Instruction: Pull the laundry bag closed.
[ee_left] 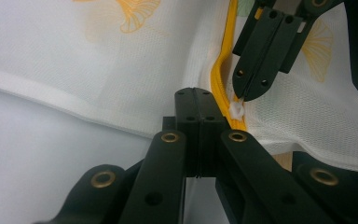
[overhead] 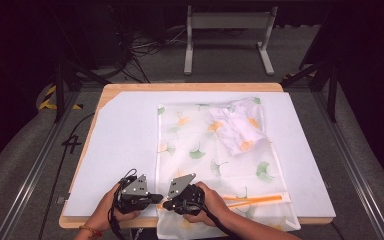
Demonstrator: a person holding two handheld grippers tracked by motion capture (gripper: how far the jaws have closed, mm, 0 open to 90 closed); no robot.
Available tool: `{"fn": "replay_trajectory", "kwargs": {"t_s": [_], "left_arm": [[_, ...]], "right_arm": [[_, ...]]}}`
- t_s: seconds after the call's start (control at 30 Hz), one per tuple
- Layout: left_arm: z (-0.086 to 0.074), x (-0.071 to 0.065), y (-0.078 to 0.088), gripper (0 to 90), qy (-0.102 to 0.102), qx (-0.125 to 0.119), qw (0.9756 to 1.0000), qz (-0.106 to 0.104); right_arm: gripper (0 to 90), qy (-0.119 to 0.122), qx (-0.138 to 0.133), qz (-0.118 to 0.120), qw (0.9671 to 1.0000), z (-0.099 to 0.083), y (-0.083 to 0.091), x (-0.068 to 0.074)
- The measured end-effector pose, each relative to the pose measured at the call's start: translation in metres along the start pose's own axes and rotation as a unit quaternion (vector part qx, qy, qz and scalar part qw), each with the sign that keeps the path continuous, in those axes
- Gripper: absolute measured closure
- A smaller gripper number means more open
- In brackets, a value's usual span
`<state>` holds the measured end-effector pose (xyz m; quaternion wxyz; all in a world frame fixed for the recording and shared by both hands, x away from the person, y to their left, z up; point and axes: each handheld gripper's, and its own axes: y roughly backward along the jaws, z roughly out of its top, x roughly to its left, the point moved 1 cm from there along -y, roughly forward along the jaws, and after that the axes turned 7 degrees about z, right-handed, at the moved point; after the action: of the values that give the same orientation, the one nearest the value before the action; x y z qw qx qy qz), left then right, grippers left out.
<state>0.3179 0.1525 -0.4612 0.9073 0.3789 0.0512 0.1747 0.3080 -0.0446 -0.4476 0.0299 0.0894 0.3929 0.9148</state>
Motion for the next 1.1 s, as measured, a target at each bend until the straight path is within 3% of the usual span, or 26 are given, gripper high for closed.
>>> {"fn": "replay_trajectory", "kwargs": {"t_s": [0.4,0.5,1.1], "left_arm": [[-0.001,0.001,0.000,90.0,-0.015,-0.001,0.9999,0.001],[-0.002,0.002,0.000,90.0,-0.008,-0.006,0.9999,-0.004],[-0.002,0.003,0.000,90.0,-0.011,-0.006,0.9999,-0.008]], "right_arm": [[90.0,-0.006,0.002,-0.004,1.0000,-0.002,0.003,0.000],[90.0,-0.007,0.003,-0.006,1.0000,-0.002,0.004,0.000],[90.0,-0.020,0.009,-0.019,0.9996,-0.008,0.020,-0.003]]}}
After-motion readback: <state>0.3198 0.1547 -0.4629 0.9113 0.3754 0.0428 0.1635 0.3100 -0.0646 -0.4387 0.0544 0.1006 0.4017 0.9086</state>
